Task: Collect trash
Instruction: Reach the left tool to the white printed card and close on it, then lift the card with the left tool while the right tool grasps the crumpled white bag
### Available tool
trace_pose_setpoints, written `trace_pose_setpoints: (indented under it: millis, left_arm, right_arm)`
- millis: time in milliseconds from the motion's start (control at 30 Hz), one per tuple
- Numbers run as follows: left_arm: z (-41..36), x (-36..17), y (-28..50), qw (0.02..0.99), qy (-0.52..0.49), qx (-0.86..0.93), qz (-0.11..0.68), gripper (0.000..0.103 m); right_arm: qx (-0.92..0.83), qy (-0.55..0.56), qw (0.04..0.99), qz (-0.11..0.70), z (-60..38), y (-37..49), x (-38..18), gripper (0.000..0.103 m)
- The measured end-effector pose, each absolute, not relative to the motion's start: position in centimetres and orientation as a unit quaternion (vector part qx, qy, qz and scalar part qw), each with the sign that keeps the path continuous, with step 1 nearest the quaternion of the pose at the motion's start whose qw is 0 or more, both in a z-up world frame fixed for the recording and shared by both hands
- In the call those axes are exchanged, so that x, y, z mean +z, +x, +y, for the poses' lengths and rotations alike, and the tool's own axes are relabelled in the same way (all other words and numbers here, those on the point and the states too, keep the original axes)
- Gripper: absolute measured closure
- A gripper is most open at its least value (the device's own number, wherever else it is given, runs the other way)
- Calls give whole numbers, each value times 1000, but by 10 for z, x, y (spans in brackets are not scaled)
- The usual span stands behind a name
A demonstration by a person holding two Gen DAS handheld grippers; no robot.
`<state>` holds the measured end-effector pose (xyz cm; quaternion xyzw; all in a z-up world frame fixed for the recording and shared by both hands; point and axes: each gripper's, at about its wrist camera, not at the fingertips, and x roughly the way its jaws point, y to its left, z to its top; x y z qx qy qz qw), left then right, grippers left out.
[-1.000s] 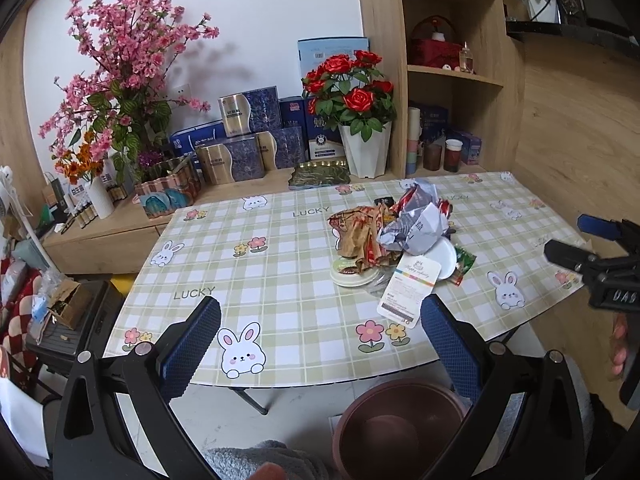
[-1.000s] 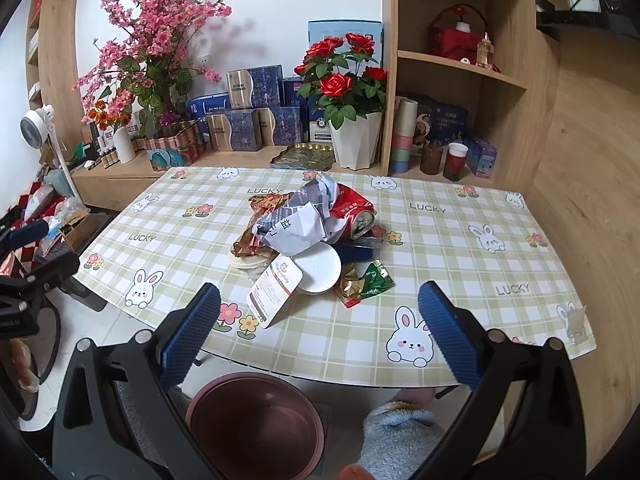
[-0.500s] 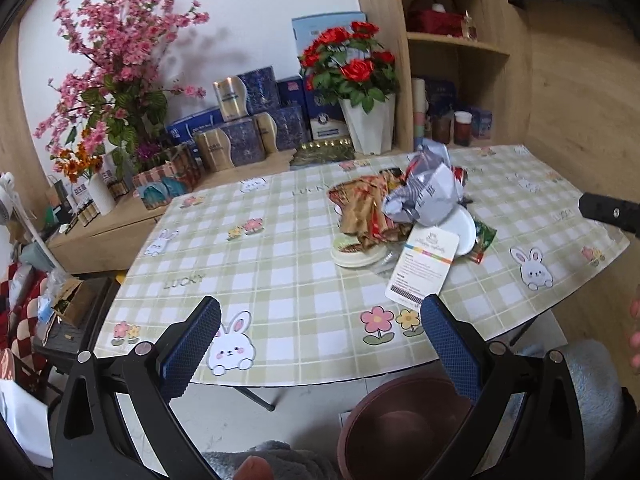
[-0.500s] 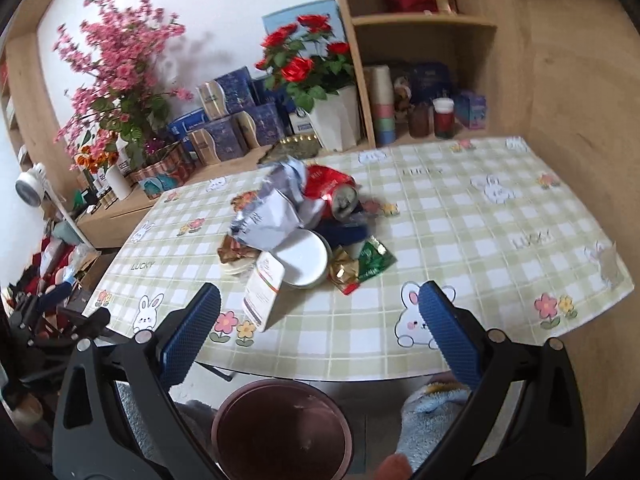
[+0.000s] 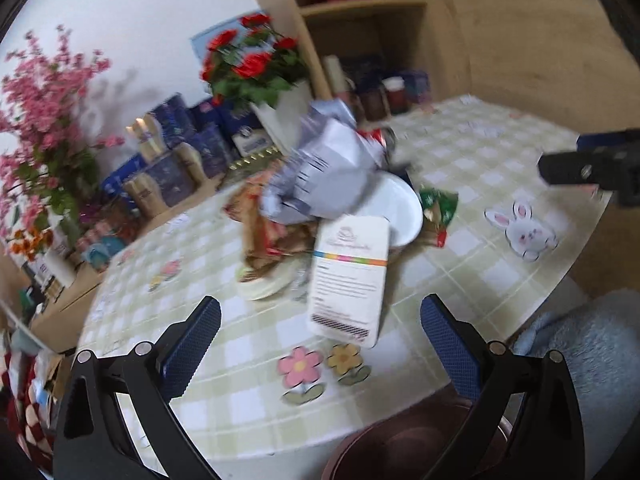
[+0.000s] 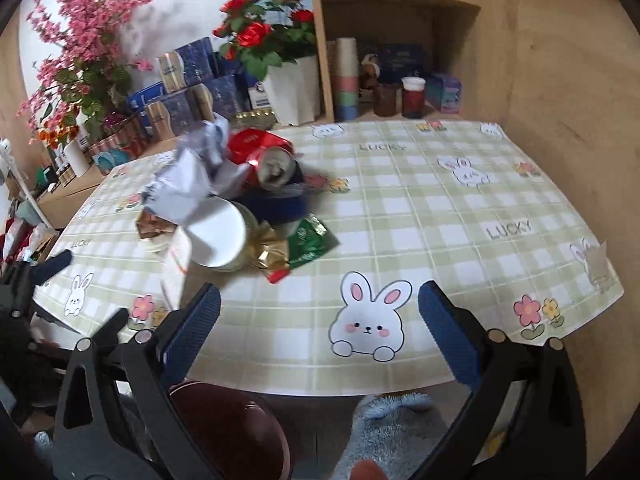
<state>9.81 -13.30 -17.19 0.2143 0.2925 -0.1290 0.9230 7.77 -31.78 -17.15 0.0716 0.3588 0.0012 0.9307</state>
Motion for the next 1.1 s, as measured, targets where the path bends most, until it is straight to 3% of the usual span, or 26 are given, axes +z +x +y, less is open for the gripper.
trace_pose_setpoints:
  millis: [267,500,600,667,733,900,1100]
  left_arm:
    - [-166,-215,146,908,281,-85,298,5]
    - [-152,-229,170,905,249,-74,338,8]
    - [-140,-228,171,900,228,-95,359,38]
    - [-128,-225,167,896,204,-114,377,69]
    - [-118,-220,162,898,187,-119,380,79]
    - [-92,-204,154,898,146,-149,387,85]
    - [-55,-190,148,899,26,-156,408,88]
  right_arm:
    - [-8,100,921,376,-348,88,-195,6]
    - [-8,94,918,386,-354,94,-207,5]
    - [6,94,917,387,-349,98,-209,5]
    - [21,83,919,384,-341,101,-208,6]
    - [38,60,921,382,-330,104,-206,6]
    - [66,17,927,369,-306,107,-199,6]
    - [91,-33,937,335,-277,114,-185,6]
